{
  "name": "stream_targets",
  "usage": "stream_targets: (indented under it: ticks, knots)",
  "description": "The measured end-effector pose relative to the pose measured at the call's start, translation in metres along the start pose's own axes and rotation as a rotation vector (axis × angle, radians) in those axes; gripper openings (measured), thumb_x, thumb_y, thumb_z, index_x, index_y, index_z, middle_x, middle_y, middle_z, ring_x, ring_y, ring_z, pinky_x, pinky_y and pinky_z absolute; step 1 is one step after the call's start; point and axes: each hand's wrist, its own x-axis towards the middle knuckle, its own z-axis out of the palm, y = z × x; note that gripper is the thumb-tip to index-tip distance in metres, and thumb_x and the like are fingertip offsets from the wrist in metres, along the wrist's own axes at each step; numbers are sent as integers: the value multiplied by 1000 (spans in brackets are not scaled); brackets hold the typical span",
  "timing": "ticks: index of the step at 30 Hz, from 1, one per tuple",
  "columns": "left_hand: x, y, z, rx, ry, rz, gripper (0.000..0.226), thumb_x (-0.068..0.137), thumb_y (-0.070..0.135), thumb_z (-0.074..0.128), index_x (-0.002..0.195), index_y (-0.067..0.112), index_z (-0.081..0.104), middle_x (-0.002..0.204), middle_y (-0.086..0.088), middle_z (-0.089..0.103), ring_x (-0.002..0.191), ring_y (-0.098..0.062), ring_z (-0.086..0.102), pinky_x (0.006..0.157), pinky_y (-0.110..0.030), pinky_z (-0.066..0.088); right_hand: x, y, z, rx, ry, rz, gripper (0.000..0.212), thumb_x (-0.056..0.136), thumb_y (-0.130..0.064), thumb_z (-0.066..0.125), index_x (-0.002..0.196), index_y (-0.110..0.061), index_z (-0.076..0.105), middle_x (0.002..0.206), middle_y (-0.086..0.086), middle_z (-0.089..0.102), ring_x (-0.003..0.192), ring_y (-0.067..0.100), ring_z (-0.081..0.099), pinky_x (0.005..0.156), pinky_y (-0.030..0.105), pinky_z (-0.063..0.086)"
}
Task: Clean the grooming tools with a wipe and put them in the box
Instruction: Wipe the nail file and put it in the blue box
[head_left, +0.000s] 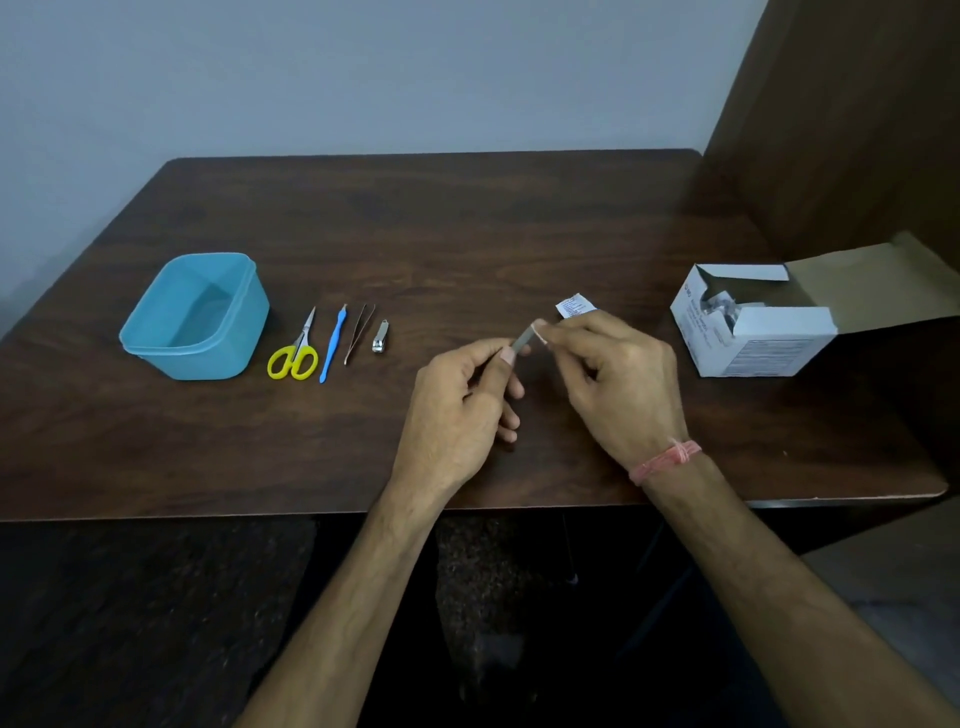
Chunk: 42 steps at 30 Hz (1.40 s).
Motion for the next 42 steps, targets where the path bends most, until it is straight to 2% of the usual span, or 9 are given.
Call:
stream_targets:
  ticks: [6,11,15,18,20,23,30,36,42]
  knots:
    - [-1,2,-3,87,-19,71,32,119,30,50,115,34,82,62,9,43,48,-8,50,52,-40,60,-1,1,0,21,57,12,19,103,-12,78,117,-22,87,103,-9,79,68,11,67,60,42,60]
    - [-3,5,-3,129,11,82,37,121,29,44,115,31,80,57,16,45,50,-7,50,51,-38,60,-2,0,1,22,58,0,15,104,-15,79,114,-22,88,103,-10,79,64,7,61,58,40,58]
    - [-3,4,-1,153,37,90,36,121,31,44,110,34,78,87,-11,74,52,-23,60,50,-36,59,-3,1,0,25,60,-3,15,102,-14,80,114,-21,88,103,-10,78,64,8,62,58,39,59]
    - [-1,4,-1,120,57,75,36,119,27,45,109,33,79,94,-19,73,55,-29,63,49,-35,58,-3,1,1,20,81,12,15,101,-14,81,113,-19,88,102,-9,79,63,3,54,56,38,58]
    - [0,4,-1,105,58,66,37,118,21,45,110,29,80,75,-12,65,53,-22,57,48,-32,55,-4,2,2,15,79,7,15,101,-13,81,113,-19,88,101,-9,79,64,-1,49,55,38,57]
    - [-2,6,-2,94,61,47,38,116,16,44,109,24,81,53,15,41,50,-7,46,48,-31,53,-4,2,1,31,98,33,14,100,-14,82,111,-17,88,102,-8,79,64,-2,45,53,38,57]
    - [-5,11,-2,98,68,42,39,117,15,43,109,23,81,50,18,40,44,-7,45,48,-33,53,-5,1,1,17,107,-8,11,99,-12,83,108,-17,88,100,-7,79,63,-2,46,52,36,57]
    - [-4,10,-3,97,65,39,38,117,18,44,110,25,81,52,17,43,45,-7,46,48,-34,53,-4,-1,2,-22,117,-45,10,101,-14,83,109,-18,88,99,-8,79,61,8,61,53,36,57]
    - [-4,9,-1,97,93,44,38,118,17,45,114,26,82,49,17,35,42,-7,43,46,-28,50,-1,6,2,88,230,161,20,96,-10,81,111,-20,88,106,-5,80,53,-4,41,54,30,51]
